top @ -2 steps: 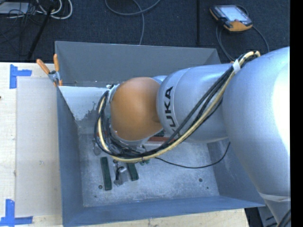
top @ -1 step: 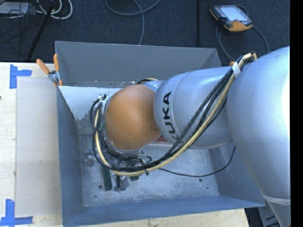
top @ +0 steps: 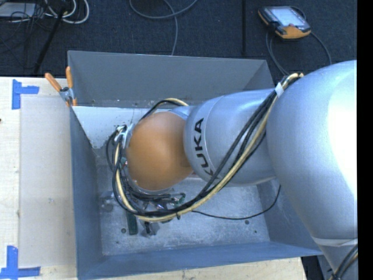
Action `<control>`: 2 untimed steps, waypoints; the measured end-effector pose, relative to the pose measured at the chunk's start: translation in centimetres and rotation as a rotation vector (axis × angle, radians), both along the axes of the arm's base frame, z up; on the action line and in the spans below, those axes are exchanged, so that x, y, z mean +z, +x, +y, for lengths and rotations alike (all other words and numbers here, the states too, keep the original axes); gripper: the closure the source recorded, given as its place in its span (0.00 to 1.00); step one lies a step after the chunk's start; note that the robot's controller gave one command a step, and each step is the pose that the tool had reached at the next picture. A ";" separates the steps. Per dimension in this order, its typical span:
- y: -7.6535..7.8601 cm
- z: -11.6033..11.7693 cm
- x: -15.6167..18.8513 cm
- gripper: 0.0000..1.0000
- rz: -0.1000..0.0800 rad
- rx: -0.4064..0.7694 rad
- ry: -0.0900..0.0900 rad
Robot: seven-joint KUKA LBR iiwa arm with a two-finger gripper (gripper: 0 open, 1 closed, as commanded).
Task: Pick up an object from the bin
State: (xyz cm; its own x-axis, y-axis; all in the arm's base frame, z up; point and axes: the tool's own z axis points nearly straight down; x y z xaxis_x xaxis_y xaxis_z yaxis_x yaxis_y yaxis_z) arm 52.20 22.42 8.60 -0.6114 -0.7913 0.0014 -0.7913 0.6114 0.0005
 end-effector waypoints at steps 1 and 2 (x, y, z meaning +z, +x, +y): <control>1.4 0.8 -1.7 1.00 0.000 0.278 0.003; 1.4 0.8 -1.7 1.00 0.000 0.278 0.003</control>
Offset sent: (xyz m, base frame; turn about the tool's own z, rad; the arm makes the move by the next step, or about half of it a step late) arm 0.0000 0.0000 0.0000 0.0000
